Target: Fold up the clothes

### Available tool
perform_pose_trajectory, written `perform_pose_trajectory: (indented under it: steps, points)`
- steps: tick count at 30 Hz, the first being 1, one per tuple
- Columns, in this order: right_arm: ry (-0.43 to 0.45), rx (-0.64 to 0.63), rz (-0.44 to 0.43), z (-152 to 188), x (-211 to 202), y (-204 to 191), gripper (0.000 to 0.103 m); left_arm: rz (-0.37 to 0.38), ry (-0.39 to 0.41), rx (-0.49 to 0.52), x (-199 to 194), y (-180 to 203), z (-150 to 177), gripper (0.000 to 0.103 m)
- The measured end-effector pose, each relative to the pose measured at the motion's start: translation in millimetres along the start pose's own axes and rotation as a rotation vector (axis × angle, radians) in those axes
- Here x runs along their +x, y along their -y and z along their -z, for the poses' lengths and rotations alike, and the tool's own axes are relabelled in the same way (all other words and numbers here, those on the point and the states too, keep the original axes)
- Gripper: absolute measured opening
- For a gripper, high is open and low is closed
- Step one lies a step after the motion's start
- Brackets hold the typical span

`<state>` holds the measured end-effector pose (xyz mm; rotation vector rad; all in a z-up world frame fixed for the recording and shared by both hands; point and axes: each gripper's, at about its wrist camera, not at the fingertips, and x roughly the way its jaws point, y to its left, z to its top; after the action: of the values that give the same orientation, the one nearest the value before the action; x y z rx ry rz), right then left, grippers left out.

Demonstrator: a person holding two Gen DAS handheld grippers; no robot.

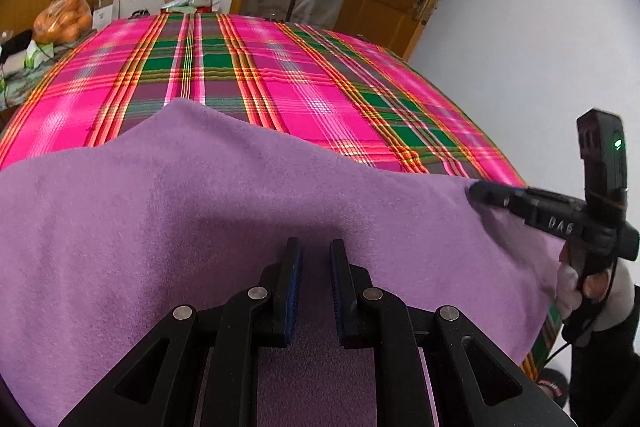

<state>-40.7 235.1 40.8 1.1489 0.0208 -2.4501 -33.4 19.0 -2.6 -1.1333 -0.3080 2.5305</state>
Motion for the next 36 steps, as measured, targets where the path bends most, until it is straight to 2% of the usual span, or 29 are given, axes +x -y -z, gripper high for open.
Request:
perform_pose_trajectory:
  steps: [3, 5, 7, 8, 9, 11, 13, 16, 19, 20, 22, 23, 26, 29, 31, 34, 36]
  points:
    - [-0.01, -0.088, -0.114, -8, 6, -39, 0.017, 0.023, 0.004, -0.022, -2, -3, 0, 0.014]
    - [-0.045, -0.127, -0.127, -12, 22, -57, 0.017, 0.029, 0.007, -0.027, -1, -1, 1, 0.014]
    - [-0.085, -0.113, -0.095, -15, 42, -54, 0.014, 0.03, 0.012, -0.025, -2, 0, 3, 0.014]
    - [-0.098, -0.08, -0.078, -17, 51, -46, 0.005, 0.028, 0.013, -0.018, -3, 1, 3, 0.014]
    - [-0.073, -0.05, -0.085, -20, 52, -38, 0.001, 0.027, 0.014, -0.013, -3, 2, 4, 0.015]
    - [-0.07, 0.0, -0.034, -26, 51, -24, 0.001, 0.035, 0.013, -0.014, -2, 2, 4, 0.015]
    - [-0.051, 0.001, -0.015, -29, 44, -24, 0.007, 0.047, 0.011, -0.021, -2, 0, 4, 0.015]
    - [-0.053, -0.044, -0.091, -29, 36, -37, 0.008, 0.06, 0.011, -0.029, -2, -2, 4, 0.015]
    - [-0.113, -0.127, -0.182, -29, 50, -62, 0.008, 0.067, 0.011, -0.031, -2, -3, 3, 0.015]
    - [-0.137, -0.155, -0.181, -30, 58, -69, 0.008, 0.068, 0.012, -0.031, -3, -3, 3, 0.015]
    - [-0.125, -0.156, -0.163, -35, 67, -67, 0.006, 0.07, 0.012, -0.033, -2, -3, 4, 0.015]
    - [-0.119, -0.151, -0.155, -37, 71, -66, 0.0, 0.07, 0.012, -0.033, -2, -2, 3, 0.015]
    - [-0.103, -0.093, -0.136, -41, 70, -56, 0.0, 0.072, 0.011, -0.033, -1, -2, 3, 0.015]
    - [-0.069, -0.085, -0.05, -39, 59, -45, 0.003, 0.074, 0.011, -0.035, -1, -3, 3, 0.015]
    - [-0.039, -0.068, -0.053, -35, 44, -34, 0.004, 0.075, 0.011, -0.036, -1, -4, 3, 0.015]
    - [0.01, -0.05, -0.04, -11, 11, -15, 0.006, 0.075, 0.01, -0.036, -1, -4, 3, 0.015]
    - [0.002, -0.031, 0.015, 4, 1, 4, 0.006, 0.076, 0.01, -0.037, -1, -4, 4, 0.015]
